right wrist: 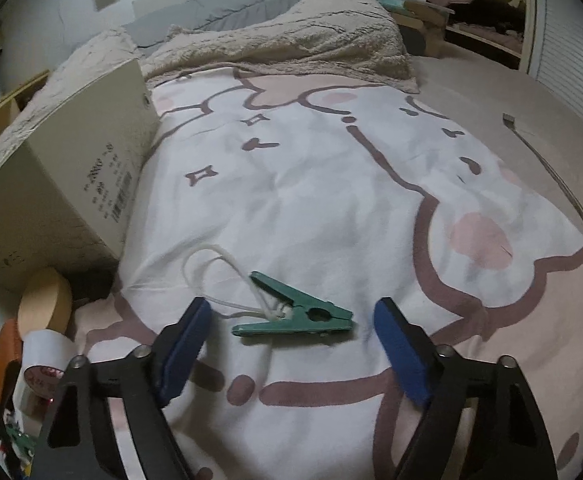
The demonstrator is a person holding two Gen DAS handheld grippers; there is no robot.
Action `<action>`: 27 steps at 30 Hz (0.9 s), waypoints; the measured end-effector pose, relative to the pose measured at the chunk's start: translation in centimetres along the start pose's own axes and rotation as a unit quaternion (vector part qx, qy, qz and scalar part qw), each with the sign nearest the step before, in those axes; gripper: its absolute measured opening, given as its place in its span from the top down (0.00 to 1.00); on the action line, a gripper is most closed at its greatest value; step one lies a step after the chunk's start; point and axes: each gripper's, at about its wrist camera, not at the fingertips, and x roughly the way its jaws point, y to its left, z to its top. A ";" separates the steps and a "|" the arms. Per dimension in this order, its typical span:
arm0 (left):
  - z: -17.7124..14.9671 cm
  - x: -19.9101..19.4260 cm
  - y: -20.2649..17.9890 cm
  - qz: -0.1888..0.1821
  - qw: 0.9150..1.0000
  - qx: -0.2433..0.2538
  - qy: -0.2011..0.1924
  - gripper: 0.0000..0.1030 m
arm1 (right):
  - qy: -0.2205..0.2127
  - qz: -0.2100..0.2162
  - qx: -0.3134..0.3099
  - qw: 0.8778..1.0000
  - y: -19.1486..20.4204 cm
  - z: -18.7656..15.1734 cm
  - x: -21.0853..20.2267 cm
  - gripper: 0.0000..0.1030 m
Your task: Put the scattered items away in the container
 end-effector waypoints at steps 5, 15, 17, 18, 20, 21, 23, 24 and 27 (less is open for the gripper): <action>0.0 -0.1 -0.3 -0.004 1.000 0.002 0.001 0.18 | -0.012 0.015 -0.001 1.000 0.0 0.0 -0.3 0.47; -0.2 -0.5 -0.1 -0.012 1.000 0.006 0.000 0.18 | -0.019 0.031 0.005 0.999 -0.2 -0.1 -0.6 0.47; -0.2 -0.9 -0.2 -0.022 1.000 0.005 0.000 0.18 | -0.021 0.035 0.005 0.999 -0.2 -0.1 -0.8 0.47; -0.2 -1.2 -0.2 -0.029 1.000 0.005 -0.003 0.18 | -0.023 0.038 0.004 0.999 -0.1 -0.1 -1.0 0.47; -0.2 -1.7 -0.3 -0.034 0.999 0.007 -0.008 0.18 | -0.028 0.042 -0.001 0.999 0.2 -0.2 -1.3 0.47; -0.1 -1.9 -0.5 -0.035 0.999 0.010 -0.011 0.18 | -0.030 0.044 -0.003 0.999 0.3 -0.2 -1.5 0.47; 0.0 -2.4 -0.7 -0.037 0.999 0.013 -0.019 0.18 | -0.031 0.053 -0.005 0.998 0.6 -0.1 -1.8 0.47; 0.0 -2.6 -0.7 -0.037 0.999 0.016 -0.022 0.18 | -0.031 0.060 -0.005 0.998 0.8 -0.1 -2.0 0.47; 0.1 -3.3 -1.2 -0.036 0.998 0.028 -0.034 0.18 | -0.034 0.072 -0.012 0.997 1.6 -0.2 -2.5 0.47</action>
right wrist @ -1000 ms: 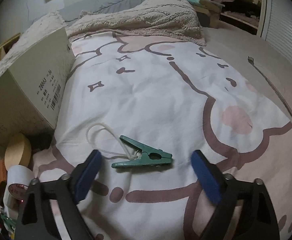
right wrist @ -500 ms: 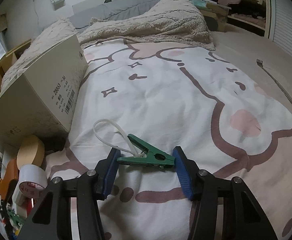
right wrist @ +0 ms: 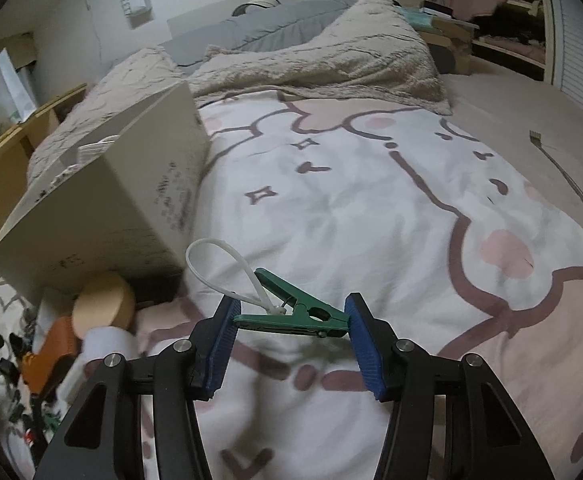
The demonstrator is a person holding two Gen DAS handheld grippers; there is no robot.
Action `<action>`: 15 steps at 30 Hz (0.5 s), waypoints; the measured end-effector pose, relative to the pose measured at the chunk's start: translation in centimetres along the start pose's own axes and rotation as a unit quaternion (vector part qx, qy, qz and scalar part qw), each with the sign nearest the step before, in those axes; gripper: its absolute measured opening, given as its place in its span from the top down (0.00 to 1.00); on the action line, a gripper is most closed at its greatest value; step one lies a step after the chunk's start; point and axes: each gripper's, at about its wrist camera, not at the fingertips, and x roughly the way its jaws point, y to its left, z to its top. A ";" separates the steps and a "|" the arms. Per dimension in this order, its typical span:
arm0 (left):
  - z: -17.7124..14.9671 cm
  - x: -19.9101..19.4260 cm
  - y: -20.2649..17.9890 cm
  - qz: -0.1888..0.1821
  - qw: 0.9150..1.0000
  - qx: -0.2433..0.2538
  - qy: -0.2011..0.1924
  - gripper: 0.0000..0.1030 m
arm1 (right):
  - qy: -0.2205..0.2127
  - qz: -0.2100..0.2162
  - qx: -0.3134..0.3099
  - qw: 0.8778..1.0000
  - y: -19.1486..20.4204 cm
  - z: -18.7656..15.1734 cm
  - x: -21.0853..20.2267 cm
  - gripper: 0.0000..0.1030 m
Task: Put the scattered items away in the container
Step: 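Close the right tool on the green clothespin while the left tool holds the ring, then carry the ring and clothespin with both tools over the white box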
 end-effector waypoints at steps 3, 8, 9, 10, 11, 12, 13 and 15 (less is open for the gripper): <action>0.1 -0.5 -0.3 -0.007 1.000 0.005 -0.007 0.18 | 0.001 0.013 -0.009 1.000 0.9 -0.1 -0.3 0.47; 0.2 -1.3 -1.2 -0.020 0.999 0.018 -0.017 0.18 | 0.020 0.051 -0.008 0.998 2.2 -0.8 -0.2 0.47; 0.1 -1.4 -1.5 -0.022 0.999 0.022 -0.019 0.18 | 0.022 0.055 -0.015 0.998 2.7 -1.0 -0.2 0.47; 0.1 -1.5 -1.8 -0.025 0.999 0.027 -0.020 0.18 | 0.023 0.058 -0.021 0.998 3.2 -1.1 -0.2 0.47; 0.0 -1.7 -2.0 -0.027 0.999 0.031 -0.021 0.18 | 0.024 0.061 -0.028 0.997 3.7 -1.3 -0.3 0.47; -0.1 -1.7 -2.3 -0.028 0.999 0.036 -0.022 0.18 | 0.025 0.068 -0.037 0.997 4.3 -1.5 -0.4 0.47; -0.2 -1.8 -2.7 -0.030 0.998 0.042 -0.024 0.18 | 0.027 0.072 -0.047 0.996 5.0 -1.8 -0.4 0.47; -0.4 -2.0 -3.3 -0.034 0.998 0.050 -0.027 0.18 | 0.021 0.067 -0.062 0.996 5.9 -2.1 -0.8 0.47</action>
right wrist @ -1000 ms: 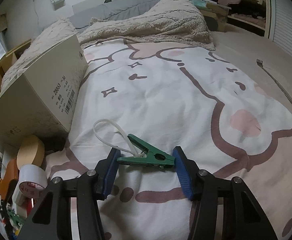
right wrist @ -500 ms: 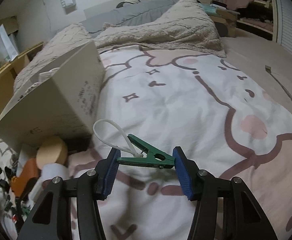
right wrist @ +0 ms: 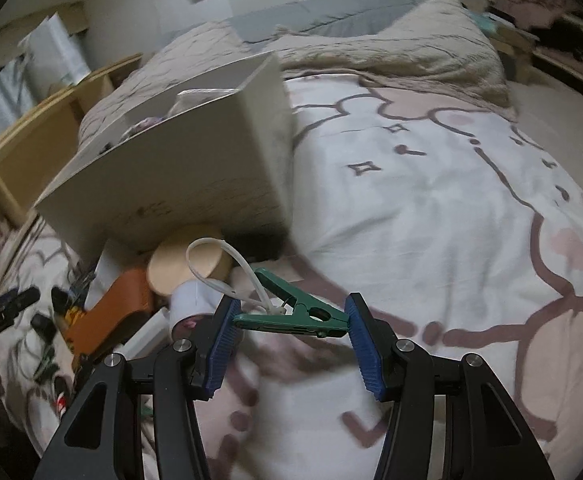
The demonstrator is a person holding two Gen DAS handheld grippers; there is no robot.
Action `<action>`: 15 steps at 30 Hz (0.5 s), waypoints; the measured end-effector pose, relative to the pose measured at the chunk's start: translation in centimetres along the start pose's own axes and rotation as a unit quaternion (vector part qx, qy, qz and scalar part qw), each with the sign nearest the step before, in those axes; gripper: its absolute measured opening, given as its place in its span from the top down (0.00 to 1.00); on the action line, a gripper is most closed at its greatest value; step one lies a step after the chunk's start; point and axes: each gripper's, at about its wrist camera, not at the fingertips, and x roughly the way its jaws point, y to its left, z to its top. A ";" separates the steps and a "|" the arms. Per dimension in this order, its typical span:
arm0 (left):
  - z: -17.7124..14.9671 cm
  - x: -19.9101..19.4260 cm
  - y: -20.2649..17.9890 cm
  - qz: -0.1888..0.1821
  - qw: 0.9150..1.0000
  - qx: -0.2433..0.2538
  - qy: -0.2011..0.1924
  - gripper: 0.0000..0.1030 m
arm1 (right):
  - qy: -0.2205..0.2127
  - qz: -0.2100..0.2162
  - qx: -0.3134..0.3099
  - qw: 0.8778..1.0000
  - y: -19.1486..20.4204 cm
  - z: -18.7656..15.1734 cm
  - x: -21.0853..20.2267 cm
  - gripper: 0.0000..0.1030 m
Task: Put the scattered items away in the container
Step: 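Carry the ring and clothespin with both tools over the white box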
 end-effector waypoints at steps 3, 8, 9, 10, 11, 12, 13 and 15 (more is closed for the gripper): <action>-0.1 -0.2 -1.0 -0.014 1.000 0.012 -0.002 0.18 | -0.012 -0.001 -0.014 1.000 0.7 0.1 -0.6 0.47; -0.3 -0.9 -2.7 -0.036 0.999 0.031 -0.010 0.18 | -0.016 0.026 -0.016 0.999 1.3 0.5 -1.4 0.47; -0.2 -1.0 -2.9 -0.041 0.999 0.033 -0.012 0.18 | -0.016 0.029 -0.024 0.999 1.6 0.6 -1.5 0.47; -0.1 -1.3 -3.3 -0.047 0.998 0.038 -0.014 0.18 | -0.016 0.036 -0.029 0.999 1.9 0.7 -1.6 0.47; -0.1 -1.4 -3.5 -0.051 0.998 0.040 -0.015 0.18 | -0.016 0.042 -0.030 0.999 2.0 0.7 -1.8 0.47; 0.0 -1.6 -3.7 -0.056 0.997 0.043 -0.017 0.18 | -0.015 0.051 -0.032 0.998 2.2 0.7 -1.8 0.47; 0.1 -1.9 -3.9 -0.059 0.997 0.045 -0.020 0.18 | -0.015 0.055 -0.034 0.998 2.3 0.6 -1.9 0.47; 0.3 -2.3 -4.0 -0.063 0.997 0.046 -0.027 0.18 | -0.015 0.062 -0.037 0.997 2.7 0.7 -2.1 0.47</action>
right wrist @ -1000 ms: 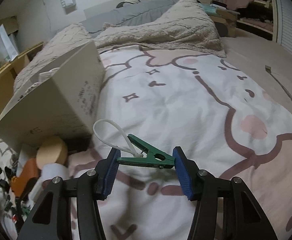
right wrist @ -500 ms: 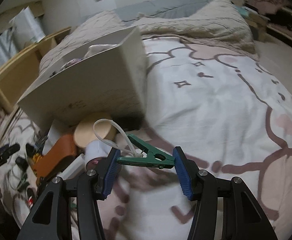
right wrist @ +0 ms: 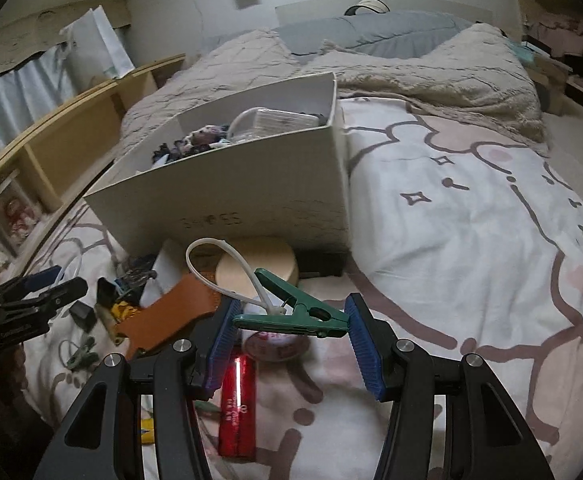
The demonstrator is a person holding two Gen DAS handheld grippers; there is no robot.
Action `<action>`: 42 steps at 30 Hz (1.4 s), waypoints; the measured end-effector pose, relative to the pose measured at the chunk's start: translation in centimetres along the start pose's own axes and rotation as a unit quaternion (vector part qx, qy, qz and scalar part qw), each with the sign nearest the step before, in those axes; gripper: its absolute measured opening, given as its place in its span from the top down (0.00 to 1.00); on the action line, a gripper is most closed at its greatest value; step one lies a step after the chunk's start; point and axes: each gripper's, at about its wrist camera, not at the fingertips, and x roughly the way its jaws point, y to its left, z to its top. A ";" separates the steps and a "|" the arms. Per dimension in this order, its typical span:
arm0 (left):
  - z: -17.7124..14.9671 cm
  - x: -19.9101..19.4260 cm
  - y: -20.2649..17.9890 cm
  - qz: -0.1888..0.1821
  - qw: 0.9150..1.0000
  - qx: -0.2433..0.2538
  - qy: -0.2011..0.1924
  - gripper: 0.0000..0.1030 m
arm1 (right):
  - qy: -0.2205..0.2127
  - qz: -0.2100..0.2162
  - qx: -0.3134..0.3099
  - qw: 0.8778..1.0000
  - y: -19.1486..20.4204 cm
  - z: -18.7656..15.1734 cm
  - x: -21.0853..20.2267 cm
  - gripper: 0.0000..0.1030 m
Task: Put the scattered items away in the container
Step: 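Carry the ring and clothespin with both tools over the white box, then lower the ring and clothespin into the box and open both tools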
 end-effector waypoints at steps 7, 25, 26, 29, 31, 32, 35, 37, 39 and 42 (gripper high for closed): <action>1.7 -1.3 -0.5 -0.028 1.000 0.001 -0.013 0.18 | -0.001 0.049 -0.010 0.999 1.2 2.2 -1.2 0.47; 8.8 -3.5 -2.7 -0.048 0.995 0.035 -0.074 0.18 | -0.008 0.062 -0.135 0.989 6.4 11.3 -3.8 0.47; 9.2 -3.6 -2.7 -0.049 0.995 0.034 -0.076 0.18 | -0.011 0.061 -0.136 0.989 6.5 11.7 -3.9 0.47; 10.6 -3.6 -2.8 -0.052 0.995 0.029 -0.083 0.18 | -0.022 0.052 -0.137 0.989 6.7 13.6 -4.1 0.47; 11.6 -3.5 -3.0 -0.056 0.994 0.026 -0.088 0.18 | -0.030 0.043 -0.137 0.989 6.8 14.6 -3.9 0.47; 12.0 -3.5 -3.1 -0.057 0.994 0.024 -0.090 0.18 | -0.034 0.039 -0.138 0.989 6.8 15.1 -3.8 0.47; 13.4 -3.2 -3.0 -0.063 0.993 0.019 -0.094 0.18 | -0.039 0.027 -0.130 0.990 6.8 16.4 -3.1 0.47; 14.3 -2.9 -3.1 -0.066 0.993 0.015 -0.097 0.18 | -0.035 0.012 -0.123 0.992 6.7 17.2 -2.3 0.47; 15.0 -2.8 -3.2 -0.066 0.993 0.015 -0.102 0.18 | -0.030 0.004 -0.112 0.993 6.5 17.7 -1.4 0.47; 15.7 -2.2 -3.5 -0.073 0.992 0.015 -0.104 0.18 | -0.021 0.003 -0.098 0.995 6.4 18.4 -0.3 0.47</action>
